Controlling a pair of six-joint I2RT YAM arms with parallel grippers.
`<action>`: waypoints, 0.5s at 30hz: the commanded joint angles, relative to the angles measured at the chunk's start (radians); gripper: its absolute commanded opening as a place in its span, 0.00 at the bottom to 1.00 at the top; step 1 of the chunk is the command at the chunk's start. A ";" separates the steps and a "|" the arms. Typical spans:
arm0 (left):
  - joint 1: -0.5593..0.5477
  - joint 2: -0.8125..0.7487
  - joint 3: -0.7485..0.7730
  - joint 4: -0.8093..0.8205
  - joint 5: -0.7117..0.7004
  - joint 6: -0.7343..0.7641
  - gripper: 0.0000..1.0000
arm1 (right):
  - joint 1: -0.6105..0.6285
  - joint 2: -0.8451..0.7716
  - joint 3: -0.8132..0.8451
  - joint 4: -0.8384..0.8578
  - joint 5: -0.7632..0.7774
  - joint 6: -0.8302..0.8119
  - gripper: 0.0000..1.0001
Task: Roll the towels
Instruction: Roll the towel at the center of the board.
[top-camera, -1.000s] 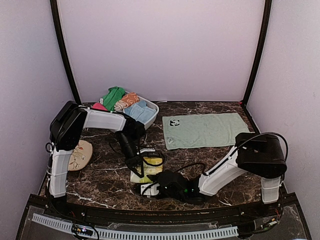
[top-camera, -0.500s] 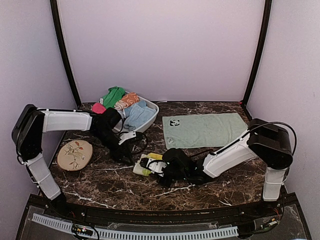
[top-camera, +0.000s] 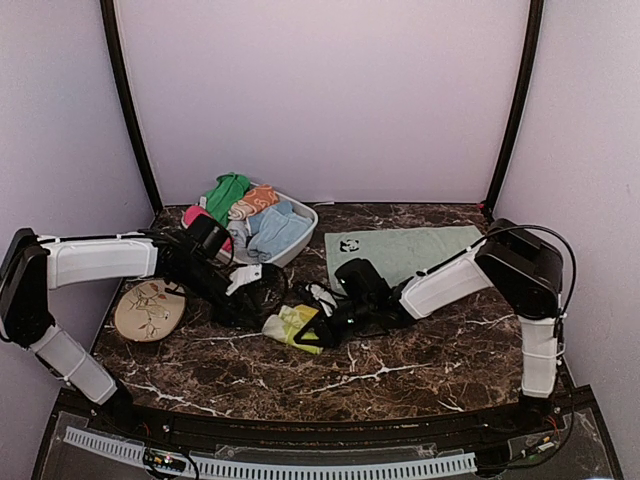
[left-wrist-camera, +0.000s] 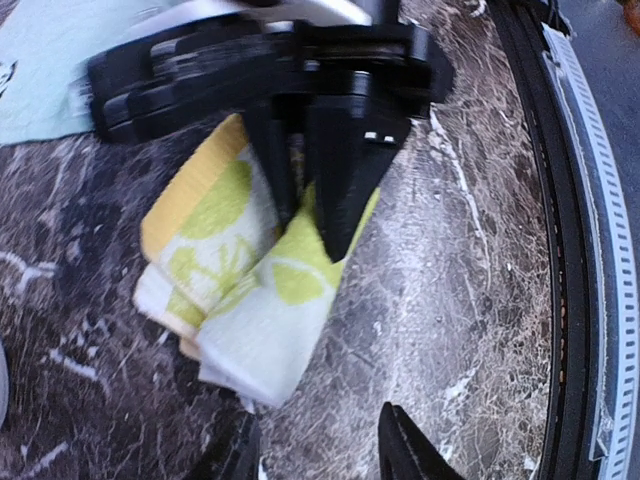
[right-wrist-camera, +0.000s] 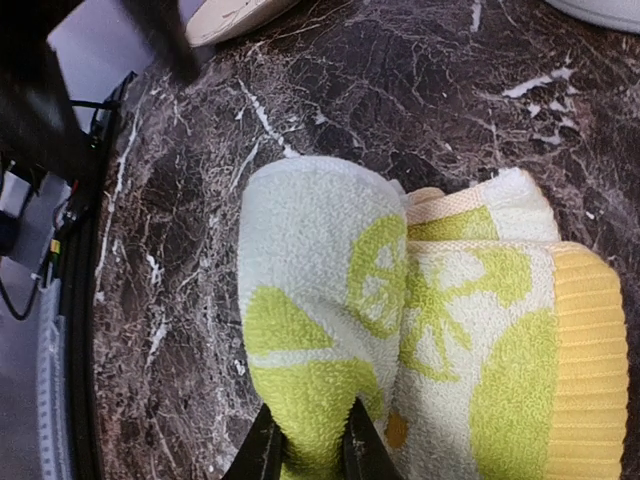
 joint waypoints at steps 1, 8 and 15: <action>-0.147 0.051 0.034 0.014 -0.105 0.090 0.43 | -0.053 0.089 0.000 -0.155 -0.139 0.171 0.04; -0.217 0.178 0.108 0.109 -0.222 0.172 0.43 | -0.083 0.159 0.072 -0.280 -0.217 0.198 0.04; -0.227 0.254 0.124 0.152 -0.285 0.190 0.42 | -0.098 0.157 0.052 -0.234 -0.251 0.231 0.07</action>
